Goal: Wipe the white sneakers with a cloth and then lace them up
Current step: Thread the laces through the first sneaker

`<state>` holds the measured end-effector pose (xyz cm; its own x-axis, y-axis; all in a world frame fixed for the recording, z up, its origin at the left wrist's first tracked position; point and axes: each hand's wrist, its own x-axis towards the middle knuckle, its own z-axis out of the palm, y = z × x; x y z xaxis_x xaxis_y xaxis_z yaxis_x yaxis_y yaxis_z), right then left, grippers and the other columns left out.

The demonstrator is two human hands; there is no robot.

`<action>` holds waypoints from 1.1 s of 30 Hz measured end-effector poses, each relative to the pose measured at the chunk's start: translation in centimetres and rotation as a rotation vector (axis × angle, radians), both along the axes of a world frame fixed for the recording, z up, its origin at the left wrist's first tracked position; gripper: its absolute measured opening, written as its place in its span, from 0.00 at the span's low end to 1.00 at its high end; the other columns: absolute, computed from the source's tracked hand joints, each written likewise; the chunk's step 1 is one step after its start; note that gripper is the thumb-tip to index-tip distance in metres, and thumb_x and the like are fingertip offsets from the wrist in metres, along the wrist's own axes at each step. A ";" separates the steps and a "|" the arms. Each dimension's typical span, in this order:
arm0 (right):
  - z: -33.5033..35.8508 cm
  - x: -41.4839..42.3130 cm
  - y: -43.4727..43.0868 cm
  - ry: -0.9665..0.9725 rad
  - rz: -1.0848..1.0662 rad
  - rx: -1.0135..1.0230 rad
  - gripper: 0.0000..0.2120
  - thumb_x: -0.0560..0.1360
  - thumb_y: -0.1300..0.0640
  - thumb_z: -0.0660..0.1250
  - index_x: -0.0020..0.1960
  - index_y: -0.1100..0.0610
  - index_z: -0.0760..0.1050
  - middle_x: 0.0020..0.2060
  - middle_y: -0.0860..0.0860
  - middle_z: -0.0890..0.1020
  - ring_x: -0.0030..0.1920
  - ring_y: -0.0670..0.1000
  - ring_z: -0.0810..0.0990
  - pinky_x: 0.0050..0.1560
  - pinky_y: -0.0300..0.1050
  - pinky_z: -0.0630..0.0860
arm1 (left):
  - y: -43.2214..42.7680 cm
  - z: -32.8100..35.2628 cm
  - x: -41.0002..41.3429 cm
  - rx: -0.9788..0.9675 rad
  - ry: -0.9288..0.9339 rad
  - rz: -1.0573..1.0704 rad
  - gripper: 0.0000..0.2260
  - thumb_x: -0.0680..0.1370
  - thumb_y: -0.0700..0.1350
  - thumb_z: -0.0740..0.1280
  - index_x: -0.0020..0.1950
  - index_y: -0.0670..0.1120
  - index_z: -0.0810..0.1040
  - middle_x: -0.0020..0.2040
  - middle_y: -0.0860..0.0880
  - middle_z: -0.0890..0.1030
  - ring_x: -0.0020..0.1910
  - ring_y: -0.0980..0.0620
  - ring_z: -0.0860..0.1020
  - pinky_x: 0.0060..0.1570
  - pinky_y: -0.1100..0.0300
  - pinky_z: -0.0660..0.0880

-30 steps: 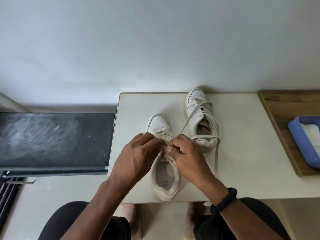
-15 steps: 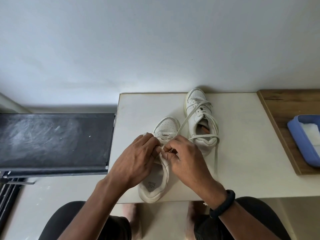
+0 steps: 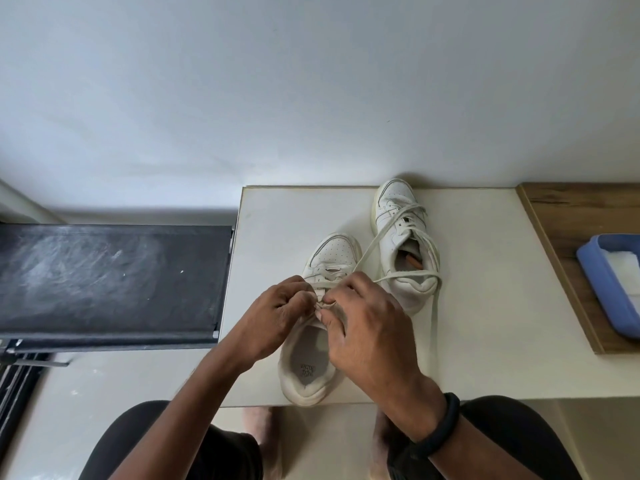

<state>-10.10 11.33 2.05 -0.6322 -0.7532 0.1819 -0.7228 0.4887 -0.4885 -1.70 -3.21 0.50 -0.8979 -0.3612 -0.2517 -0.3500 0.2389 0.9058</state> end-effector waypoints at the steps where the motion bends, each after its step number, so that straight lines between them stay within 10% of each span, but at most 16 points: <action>1: 0.0 0.1 0.0 0.017 0.004 0.016 0.06 0.73 0.50 0.70 0.48 0.51 0.81 0.47 0.46 0.79 0.45 0.51 0.80 0.44 0.48 0.79 | 0.0 0.0 0.0 0.030 -0.009 0.009 0.15 0.77 0.49 0.58 0.39 0.40 0.76 0.41 0.52 0.75 0.40 0.56 0.73 0.47 0.53 0.70; 7: 0.2 0.4 -0.3 0.136 0.038 0.056 0.07 0.74 0.53 0.66 0.43 0.54 0.81 0.44 0.48 0.80 0.39 0.52 0.78 0.42 0.50 0.76 | 0.1 0.2 -0.1 0.073 -0.036 0.058 0.17 0.76 0.51 0.59 0.41 0.38 0.77 0.42 0.49 0.76 0.40 0.56 0.74 0.49 0.47 0.72; 15: 1.3 0.0 -0.3 0.094 -0.046 0.031 0.08 0.73 0.52 0.64 0.43 0.53 0.80 0.42 0.47 0.80 0.39 0.51 0.78 0.41 0.47 0.76 | 0.1 -0.6 0.0 -0.091 -0.012 0.060 0.16 0.84 0.53 0.62 0.41 0.47 0.79 0.41 0.52 0.78 0.40 0.56 0.75 0.41 0.65 0.70; 21: 2.1 -0.8 -0.5 -1.202 -0.291 -0.184 0.09 0.64 0.50 0.63 0.36 0.56 0.75 0.34 0.50 0.76 0.36 0.49 0.71 0.39 0.47 0.68 | 0.2 -0.8 0.1 -0.130 0.042 0.045 0.18 0.82 0.60 0.60 0.39 0.52 0.78 0.42 0.51 0.78 0.42 0.54 0.76 0.42 0.64 0.70; 25: 2.4 -1.1 0.2 -1.476 -0.258 -0.234 0.13 0.63 0.50 0.63 0.43 0.57 0.76 0.38 0.54 0.77 0.35 0.46 0.71 0.37 0.42 0.66 | 0.6 -0.8 -0.2 -0.159 0.059 0.039 0.16 0.83 0.56 0.59 0.40 0.53 0.77 0.42 0.52 0.77 0.43 0.53 0.76 0.43 0.60 0.71; 33: 2.5 -1.1 0.1 -0.616 -0.239 -0.146 0.08 0.66 0.52 0.73 0.32 0.53 0.76 0.28 0.42 0.81 0.30 0.41 0.78 0.34 0.33 0.73 | 1.0 -1.1 -0.3 -0.196 0.064 0.102 0.16 0.82 0.56 0.58 0.41 0.50 0.78 0.42 0.53 0.78 0.44 0.55 0.77 0.44 0.61 0.71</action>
